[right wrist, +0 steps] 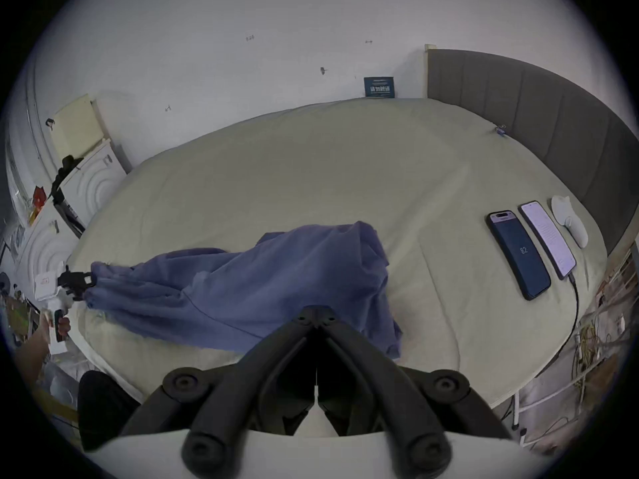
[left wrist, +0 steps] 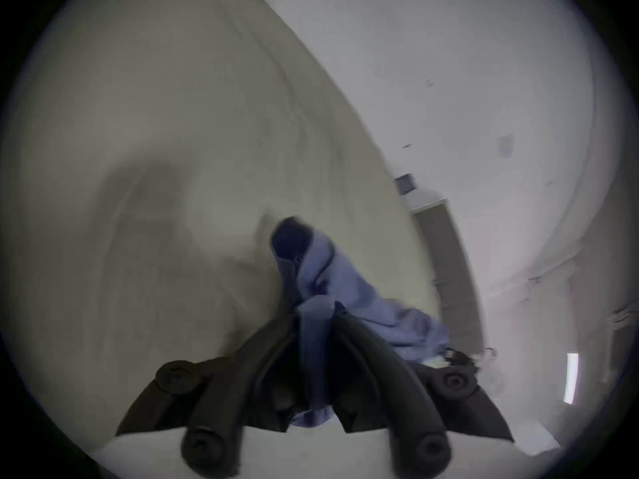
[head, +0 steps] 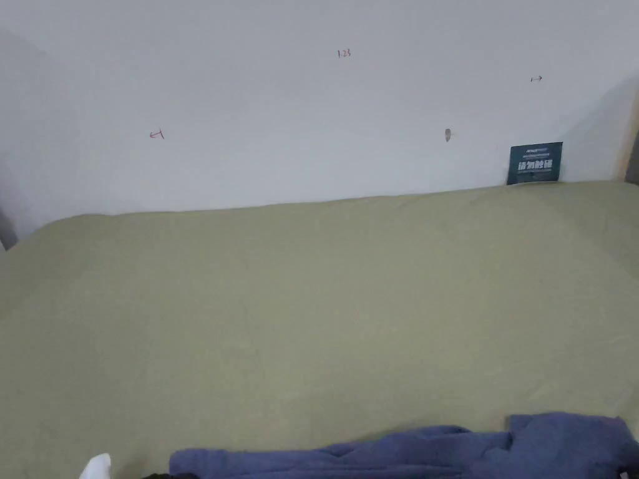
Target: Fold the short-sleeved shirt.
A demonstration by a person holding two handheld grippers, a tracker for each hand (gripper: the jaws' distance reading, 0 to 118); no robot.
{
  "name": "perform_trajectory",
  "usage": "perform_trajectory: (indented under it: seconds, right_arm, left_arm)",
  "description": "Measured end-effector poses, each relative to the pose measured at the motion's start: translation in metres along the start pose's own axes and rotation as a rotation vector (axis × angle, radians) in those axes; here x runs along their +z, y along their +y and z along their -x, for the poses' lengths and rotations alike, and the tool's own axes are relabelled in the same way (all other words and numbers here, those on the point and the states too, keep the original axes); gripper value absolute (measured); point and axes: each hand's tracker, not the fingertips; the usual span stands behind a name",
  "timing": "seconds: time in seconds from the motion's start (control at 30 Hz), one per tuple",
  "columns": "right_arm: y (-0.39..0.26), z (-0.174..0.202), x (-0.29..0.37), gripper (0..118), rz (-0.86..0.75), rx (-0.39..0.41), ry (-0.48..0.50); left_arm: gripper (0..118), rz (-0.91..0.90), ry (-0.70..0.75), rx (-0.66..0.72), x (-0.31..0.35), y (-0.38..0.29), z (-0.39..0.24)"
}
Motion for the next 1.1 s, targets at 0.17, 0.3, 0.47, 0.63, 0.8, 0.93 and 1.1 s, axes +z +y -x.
perform_trajectory:
  seconds: [0.17, 0.3, 0.47, 0.63, 0.8, 0.93, 1.1]
  right_arm:
    - [-0.002, 0.013, 0.002, 0, 0.011, 0.035, 0.005]
    - [0.000, 0.018, -0.001, 0, 0.010, 0.062, 0.006]
    - [0.003, 0.017, 0.001, 0, 0.001, 0.051, 0.016]
    - [0.006, 0.014, 0.003, 0, -0.011, 0.031, 0.003]
    - [0.004, 0.006, 0.000, 0, 0.001, 0.007, 0.003]
    - [0.001, 0.000, -0.002, 0, 0.015, 0.005, 0.003]
    - [0.001, -0.005, -0.006, 0, 0.041, -0.030, 0.015]
  left_arm:
    - [10, -0.029, -0.034, -0.058, 0.007, -0.001, -0.045]
    - [10, -0.061, -0.091, -0.189, 0.014, -0.003, -0.108]
    - [10, 0.008, -0.172, -0.324, -0.014, -0.025, -0.190]
    - [10, 0.142, -0.214, -0.377, -0.076, -0.058, -0.234]
    - [96, 0.262, -0.103, -0.262, -0.133, -0.079, -0.232]
    - [89, 0.225, -0.271, -0.051, -0.122, -0.078, -0.218]
    - [23, 0.162, -0.173, -0.164, -0.108, -0.070, -0.206]
